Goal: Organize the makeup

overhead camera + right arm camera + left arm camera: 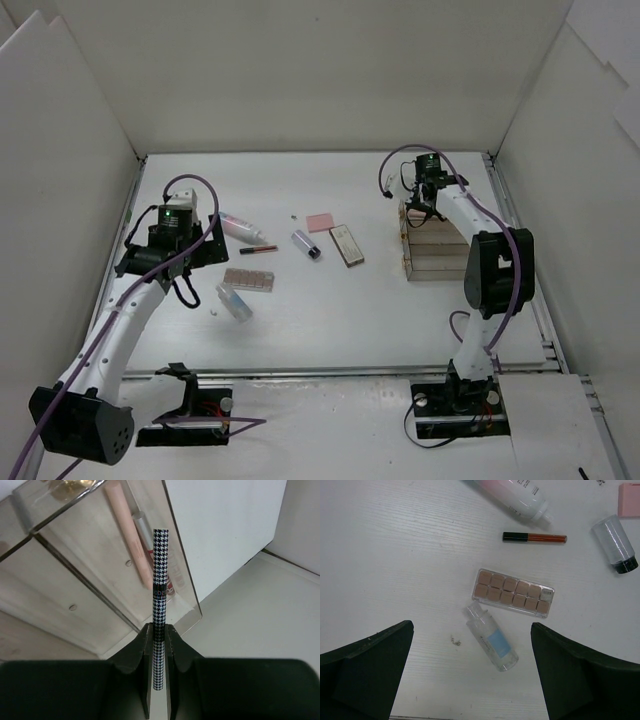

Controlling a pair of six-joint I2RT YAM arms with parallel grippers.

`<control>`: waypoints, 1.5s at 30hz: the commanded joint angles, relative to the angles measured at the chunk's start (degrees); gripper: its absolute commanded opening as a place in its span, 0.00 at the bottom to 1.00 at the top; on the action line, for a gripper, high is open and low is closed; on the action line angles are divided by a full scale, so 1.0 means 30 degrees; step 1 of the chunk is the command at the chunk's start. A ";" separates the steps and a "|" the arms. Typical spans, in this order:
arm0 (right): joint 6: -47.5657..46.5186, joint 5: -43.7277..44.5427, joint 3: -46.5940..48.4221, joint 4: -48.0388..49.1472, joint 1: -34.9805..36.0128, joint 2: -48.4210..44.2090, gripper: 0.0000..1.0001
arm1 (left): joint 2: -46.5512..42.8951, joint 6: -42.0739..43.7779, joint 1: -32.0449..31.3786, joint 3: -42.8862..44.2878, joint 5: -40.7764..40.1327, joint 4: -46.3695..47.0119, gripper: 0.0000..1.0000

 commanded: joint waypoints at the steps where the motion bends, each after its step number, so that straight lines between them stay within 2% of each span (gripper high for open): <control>1: -0.0687 0.0694 0.1073 0.0908 -0.0108 0.0165 0.04 | 0.0222 -0.0270 -0.0081 0.0467 -0.0310 0.0735 0.99; 5: -0.0688 0.0840 0.1102 0.0996 -0.0049 0.0429 0.10 | 0.0368 -0.0270 -0.0081 0.0613 -0.0369 0.0852 0.99; 9: 0.0219 0.1162 0.1307 0.1289 0.0009 0.0430 0.24 | 0.0690 -0.0240 -0.0081 0.0789 -0.0340 0.0911 0.99; 13: 0.0923 0.0812 0.1074 0.1406 0.0010 -0.0127 0.31 | 0.0925 -0.0241 -0.0081 0.0965 -0.0106 0.0999 0.99; 18: 0.2736 -0.0094 0.1072 0.1435 0.0418 -0.1644 0.31 | 0.0984 -0.0153 -0.0081 0.1024 0.0041 0.1086 0.99; 22: 0.5460 -0.2959 0.1219 0.1464 0.1677 -0.3551 0.29 | 0.1101 0.0139 -0.0081 0.1111 0.0566 0.1204 0.98; 26: 0.9642 -0.6303 0.0927 0.1728 0.3430 -0.5105 0.29 | 0.1510 0.0550 -0.0548 0.1491 0.0335 0.1059 0.95; 30: 1.1410 -0.8355 0.0692 0.1874 0.5513 -0.5665 0.31 | 0.1687 0.0551 -0.0550 0.1698 0.0101 0.0765 0.94; 36: 1.3083 -1.1812 0.2213 0.2050 0.8502 -0.3354 0.34 | 0.0897 -0.0414 -0.0550 0.1464 -0.1125 0.0413 0.95; 45: 1.2060 -1.2959 0.6519 0.2021 1.1112 0.2358 0.35 | -0.3551 -0.1880 -0.0550 0.0352 -0.2683 -0.1341 0.97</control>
